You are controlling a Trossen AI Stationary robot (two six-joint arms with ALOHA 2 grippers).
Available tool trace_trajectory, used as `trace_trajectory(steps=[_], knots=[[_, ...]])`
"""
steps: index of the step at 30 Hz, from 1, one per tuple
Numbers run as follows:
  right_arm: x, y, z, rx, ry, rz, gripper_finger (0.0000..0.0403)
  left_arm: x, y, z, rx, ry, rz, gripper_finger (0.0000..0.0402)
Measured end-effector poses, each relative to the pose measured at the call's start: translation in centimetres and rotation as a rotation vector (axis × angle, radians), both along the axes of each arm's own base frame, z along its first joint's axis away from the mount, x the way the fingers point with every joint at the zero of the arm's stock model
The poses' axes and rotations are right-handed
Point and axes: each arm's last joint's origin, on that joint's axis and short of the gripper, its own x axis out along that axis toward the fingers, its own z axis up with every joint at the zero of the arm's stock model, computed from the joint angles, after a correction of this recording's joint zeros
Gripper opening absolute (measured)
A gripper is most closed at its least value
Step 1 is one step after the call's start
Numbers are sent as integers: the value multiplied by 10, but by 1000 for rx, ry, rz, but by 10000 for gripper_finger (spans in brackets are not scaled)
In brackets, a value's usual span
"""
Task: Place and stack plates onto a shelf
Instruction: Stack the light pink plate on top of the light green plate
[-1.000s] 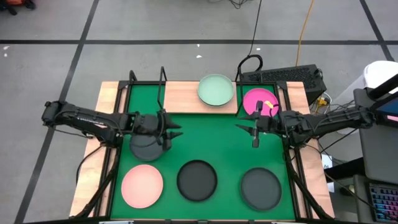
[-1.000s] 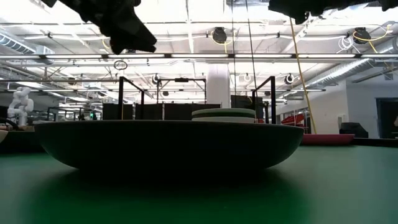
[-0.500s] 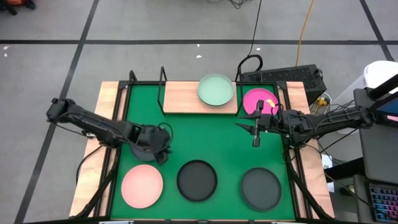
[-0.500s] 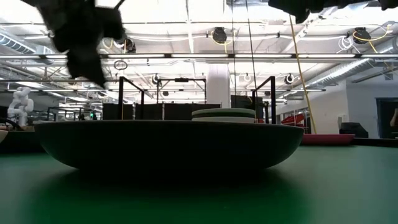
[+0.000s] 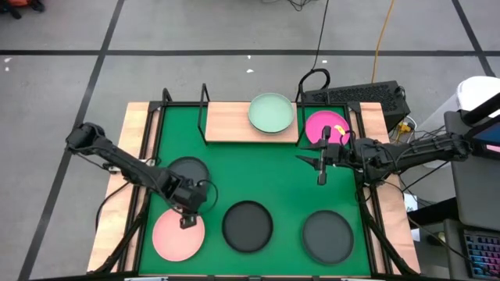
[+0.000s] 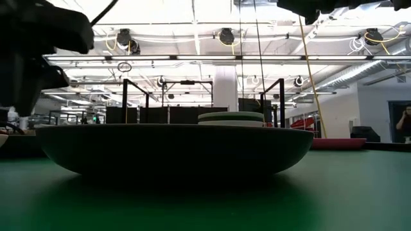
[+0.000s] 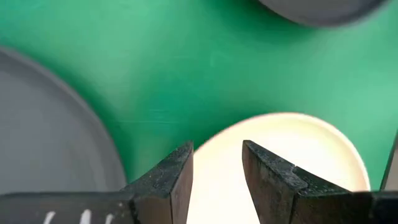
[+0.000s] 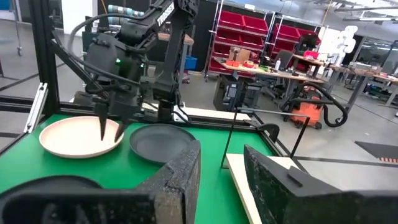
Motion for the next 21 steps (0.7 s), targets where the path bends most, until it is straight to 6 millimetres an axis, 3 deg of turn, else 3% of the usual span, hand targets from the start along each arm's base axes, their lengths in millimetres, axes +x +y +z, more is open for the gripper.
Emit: trace_trajectory(steps=[9, 21], knots=[[0, 0, 1, 1, -7, -1, 105, 0, 0, -1, 70, -53, -226, 142], [0, 0, 0, 1, -2, -1, 105, 23, 12, -28, -10, 10, -336, 142]])
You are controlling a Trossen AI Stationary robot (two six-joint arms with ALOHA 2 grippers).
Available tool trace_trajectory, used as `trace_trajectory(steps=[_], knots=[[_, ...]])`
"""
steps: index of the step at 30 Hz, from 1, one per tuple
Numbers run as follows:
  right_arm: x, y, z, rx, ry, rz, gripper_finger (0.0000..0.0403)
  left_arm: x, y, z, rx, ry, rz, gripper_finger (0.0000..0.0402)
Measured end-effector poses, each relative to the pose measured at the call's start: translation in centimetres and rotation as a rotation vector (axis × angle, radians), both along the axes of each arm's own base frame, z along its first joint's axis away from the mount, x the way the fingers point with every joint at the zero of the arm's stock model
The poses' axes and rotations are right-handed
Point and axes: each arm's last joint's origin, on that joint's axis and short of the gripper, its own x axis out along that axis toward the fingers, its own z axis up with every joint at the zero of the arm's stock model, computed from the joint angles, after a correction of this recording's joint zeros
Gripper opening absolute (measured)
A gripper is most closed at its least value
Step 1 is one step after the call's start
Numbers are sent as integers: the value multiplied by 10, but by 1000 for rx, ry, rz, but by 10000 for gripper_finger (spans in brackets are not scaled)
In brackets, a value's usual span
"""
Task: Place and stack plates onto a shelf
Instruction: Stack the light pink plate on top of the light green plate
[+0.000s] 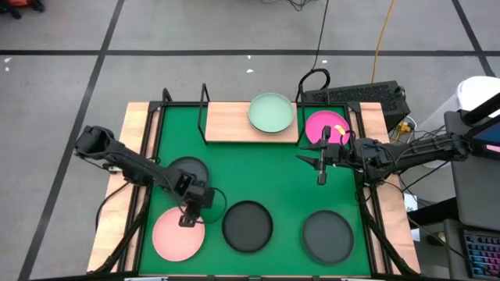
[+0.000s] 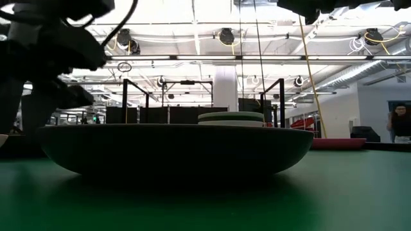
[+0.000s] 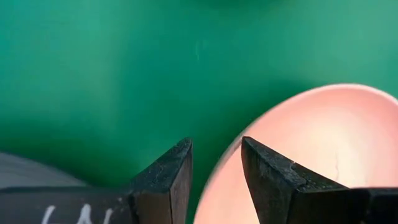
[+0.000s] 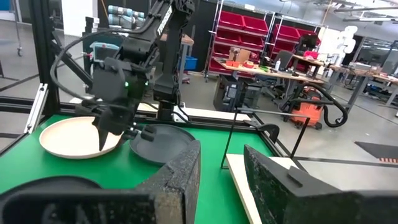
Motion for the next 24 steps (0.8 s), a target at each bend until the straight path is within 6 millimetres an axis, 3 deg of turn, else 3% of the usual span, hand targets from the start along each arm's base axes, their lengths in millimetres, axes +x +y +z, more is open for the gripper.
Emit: trace_trajectory(steps=[10, 17, 24], knots=[[0, 0, -1, -1, 7, 0, 105, 4, -2, -17, -36, 83, -46, 136], [0, 0, -1, -2, 7, 0, 105, 4, -3, -18, -110, 120, -53, 22], [0, 0, -1, -5, 7, -1, 105, 4, 1, -8, -148, 143, 45, 11]])
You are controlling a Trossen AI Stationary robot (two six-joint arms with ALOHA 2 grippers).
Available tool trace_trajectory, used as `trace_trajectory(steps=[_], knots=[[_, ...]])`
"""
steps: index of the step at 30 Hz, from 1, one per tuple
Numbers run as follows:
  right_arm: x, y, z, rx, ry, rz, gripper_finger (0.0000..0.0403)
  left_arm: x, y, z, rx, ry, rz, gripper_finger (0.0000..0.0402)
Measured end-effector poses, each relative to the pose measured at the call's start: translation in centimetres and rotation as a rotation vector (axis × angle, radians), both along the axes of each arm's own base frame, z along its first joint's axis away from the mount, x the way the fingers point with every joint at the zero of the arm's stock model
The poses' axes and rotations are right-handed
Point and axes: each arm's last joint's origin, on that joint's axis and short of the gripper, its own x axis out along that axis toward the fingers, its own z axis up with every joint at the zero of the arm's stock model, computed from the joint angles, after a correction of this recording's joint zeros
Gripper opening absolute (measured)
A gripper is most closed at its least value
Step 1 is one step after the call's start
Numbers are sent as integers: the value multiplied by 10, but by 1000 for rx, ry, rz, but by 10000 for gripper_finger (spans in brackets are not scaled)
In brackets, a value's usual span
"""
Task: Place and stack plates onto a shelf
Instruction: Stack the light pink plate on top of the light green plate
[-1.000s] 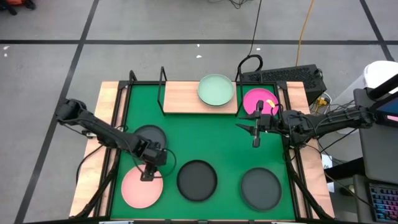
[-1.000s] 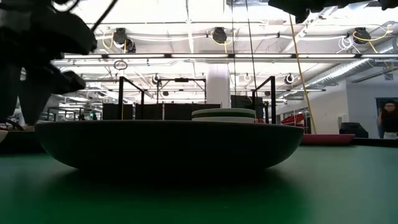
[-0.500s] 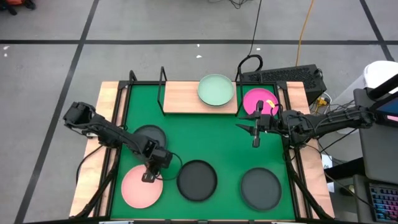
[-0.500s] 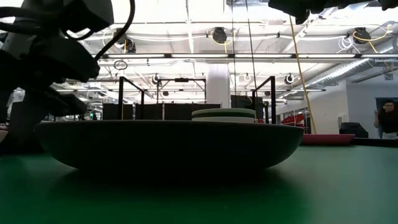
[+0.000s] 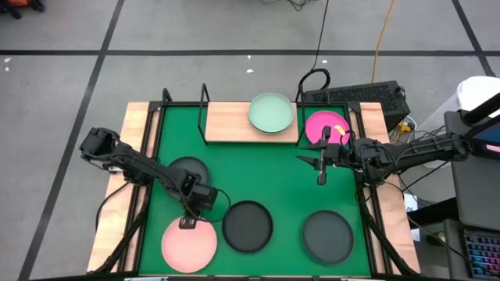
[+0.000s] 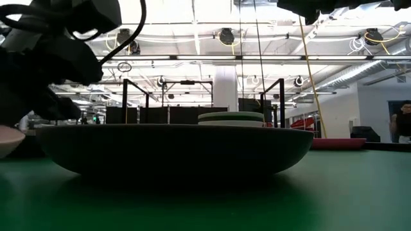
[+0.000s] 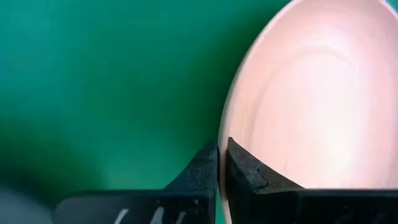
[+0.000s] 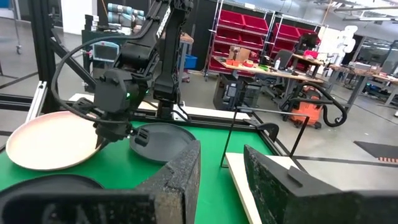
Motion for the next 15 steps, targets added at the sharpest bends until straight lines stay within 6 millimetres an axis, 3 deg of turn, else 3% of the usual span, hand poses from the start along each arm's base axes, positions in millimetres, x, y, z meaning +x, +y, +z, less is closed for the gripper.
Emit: trace_trajectory(steps=[7, 15], knots=[[0, 0, 0, -15, 1, 1, 105, 4, 10, 52, -7, -118, 48, 11], [0, 0, 0, 10, 2, 1, 105, 18, 44, 129, 113, -543, 116, 11]])
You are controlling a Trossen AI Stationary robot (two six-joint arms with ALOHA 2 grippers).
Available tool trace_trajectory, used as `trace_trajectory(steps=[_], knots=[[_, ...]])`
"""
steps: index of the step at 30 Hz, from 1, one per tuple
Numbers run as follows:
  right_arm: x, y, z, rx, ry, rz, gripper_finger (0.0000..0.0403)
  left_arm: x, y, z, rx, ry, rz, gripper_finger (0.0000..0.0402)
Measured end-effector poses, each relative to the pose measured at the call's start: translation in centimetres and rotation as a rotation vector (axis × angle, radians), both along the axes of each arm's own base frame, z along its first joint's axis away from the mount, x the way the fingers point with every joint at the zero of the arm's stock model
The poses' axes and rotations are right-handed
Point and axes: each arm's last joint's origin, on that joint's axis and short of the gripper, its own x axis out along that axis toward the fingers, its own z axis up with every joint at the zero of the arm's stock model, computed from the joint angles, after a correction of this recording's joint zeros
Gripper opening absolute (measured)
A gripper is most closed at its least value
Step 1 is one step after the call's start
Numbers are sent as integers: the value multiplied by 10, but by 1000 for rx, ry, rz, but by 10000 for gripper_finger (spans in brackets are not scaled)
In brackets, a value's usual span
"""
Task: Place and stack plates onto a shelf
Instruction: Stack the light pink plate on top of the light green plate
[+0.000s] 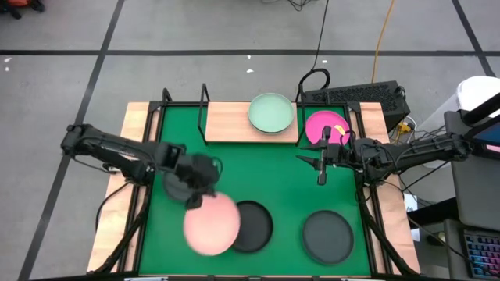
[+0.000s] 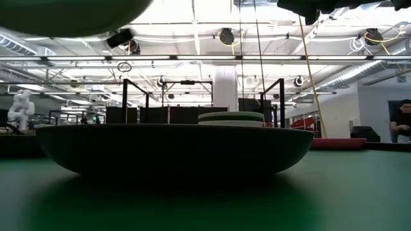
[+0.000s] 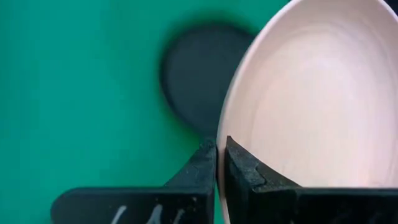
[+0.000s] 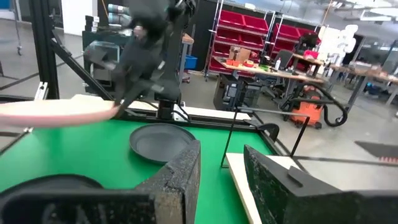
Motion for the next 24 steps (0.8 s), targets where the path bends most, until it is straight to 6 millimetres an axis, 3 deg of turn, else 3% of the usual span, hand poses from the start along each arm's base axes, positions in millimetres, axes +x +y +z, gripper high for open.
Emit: trace_trajectory(steps=[6, 15, 24], knots=[[-1, 0, -1, 21, 5, 1, 105, 13, 49, 35, 151, -256, 66, 10], [-11, 1, 3, 35, -10, 15, 105, 38, 149, 41, 308, -277, 299, 10], [-17, 6, 3, 53, 0, 53, 105, 64, 258, 45, 285, -273, 530, 10]])
